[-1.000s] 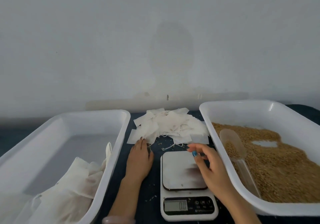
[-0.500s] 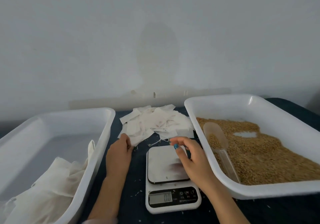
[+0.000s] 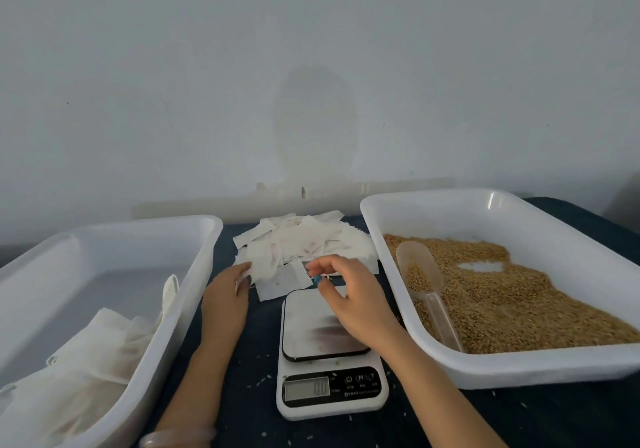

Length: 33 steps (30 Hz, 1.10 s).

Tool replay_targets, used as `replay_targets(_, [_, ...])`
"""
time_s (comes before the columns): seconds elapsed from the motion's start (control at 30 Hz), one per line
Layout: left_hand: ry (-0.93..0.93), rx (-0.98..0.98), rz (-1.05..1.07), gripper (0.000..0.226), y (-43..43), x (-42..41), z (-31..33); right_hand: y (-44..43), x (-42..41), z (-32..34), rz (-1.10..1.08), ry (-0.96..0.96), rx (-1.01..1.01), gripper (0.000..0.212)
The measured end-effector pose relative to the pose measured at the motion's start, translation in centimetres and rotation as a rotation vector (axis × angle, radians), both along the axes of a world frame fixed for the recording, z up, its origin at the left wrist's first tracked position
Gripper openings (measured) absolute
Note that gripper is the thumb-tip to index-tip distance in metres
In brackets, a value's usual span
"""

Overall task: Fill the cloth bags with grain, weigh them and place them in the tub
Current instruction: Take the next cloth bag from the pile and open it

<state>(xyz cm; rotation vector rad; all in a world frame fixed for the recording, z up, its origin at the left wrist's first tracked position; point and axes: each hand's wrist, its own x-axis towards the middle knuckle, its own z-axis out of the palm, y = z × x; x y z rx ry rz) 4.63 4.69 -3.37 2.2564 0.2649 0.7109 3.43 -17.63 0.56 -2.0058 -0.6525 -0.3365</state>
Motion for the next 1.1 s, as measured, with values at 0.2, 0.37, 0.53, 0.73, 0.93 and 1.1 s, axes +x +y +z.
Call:
replay_targets(0.2, [-0.367, -0.095, -0.060, 0.034, -2.5, -1.4, 2.1, -0.4, -0.1, -0.5, -0.010, 0.047, 0.085, 0.025])
replay_targets(0.37, [-0.331, -0.281, -0.204, 0.032, -4.6, -1.7, 3.0, -0.2, 0.0, -0.8, -0.056, 0.001, -0.013, 0.048])
replay_targets(0.53, [-0.247, -0.559, -0.394, 0.030, -5.5, -2.1, 3.4, -0.2, 0.1, -1.1, -0.044, 0.095, -0.039, 0.062])
replay_targets(0.73, [-0.211, -0.656, -0.487, 0.039, -5.4, -2.4, 3.5, 0.1, 0.5, -1.5, -0.108, 0.077, -0.014, 0.023])
replay_targets(0.93, [-0.199, -0.574, -0.412, 0.013, -5.5, -1.9, 2.7, 0.0, 0.8, -2.2, -0.119, 0.064, -0.010, 0.008])
replay_targets(1.1, [-0.290, -0.216, -0.208, 0.038, -5.6, -1.8, 2.4, 0.2, 0.7, -2.0, -0.157, 0.040, 0.103, 0.013])
